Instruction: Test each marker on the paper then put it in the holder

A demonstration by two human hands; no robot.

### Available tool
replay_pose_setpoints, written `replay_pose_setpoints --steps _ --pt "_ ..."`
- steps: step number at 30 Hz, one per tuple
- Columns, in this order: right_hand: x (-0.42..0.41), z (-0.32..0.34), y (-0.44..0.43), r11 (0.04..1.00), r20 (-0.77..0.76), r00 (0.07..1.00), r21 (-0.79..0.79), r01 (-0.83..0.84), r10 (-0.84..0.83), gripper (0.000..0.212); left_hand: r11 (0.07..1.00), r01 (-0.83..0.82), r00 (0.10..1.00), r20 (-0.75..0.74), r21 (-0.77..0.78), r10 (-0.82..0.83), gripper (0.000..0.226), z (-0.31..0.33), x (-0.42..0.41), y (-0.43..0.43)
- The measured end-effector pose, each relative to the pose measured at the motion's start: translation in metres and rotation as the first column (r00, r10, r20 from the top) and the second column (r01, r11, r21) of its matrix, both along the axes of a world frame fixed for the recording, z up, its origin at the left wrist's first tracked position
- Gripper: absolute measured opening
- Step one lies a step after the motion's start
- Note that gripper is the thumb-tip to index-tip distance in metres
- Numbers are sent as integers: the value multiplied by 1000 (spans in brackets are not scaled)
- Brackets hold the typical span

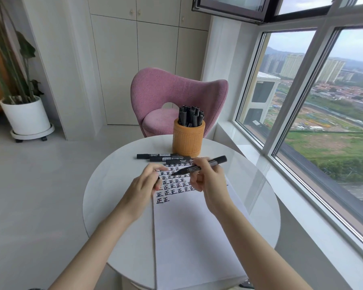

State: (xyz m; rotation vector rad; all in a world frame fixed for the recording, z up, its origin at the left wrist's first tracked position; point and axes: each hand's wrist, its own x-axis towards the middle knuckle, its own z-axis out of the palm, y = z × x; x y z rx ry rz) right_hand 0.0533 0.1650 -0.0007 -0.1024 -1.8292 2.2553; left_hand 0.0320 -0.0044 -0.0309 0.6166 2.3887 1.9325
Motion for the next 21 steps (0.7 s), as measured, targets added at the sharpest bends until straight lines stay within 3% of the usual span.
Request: replay_pose_setpoints --steps 3,7,13,21 --pt "3 -3 7 1000 72 997 0 -7 7 20 998 -54 999 5 17 54 16 -10 -4 -9" --pt "7 -14 -1 991 165 986 127 -39 17 22 989 -144 989 -20 36 145 20 -23 -3 -13" --pt "3 -25 -16 915 48 994 397 70 -97 47 977 -209 978 -1 40 209 17 -28 -5 -13" --pt "2 -39 -21 874 -15 977 444 198 -214 24 977 -214 977 -19 -17 213 12 -29 -4 -13"
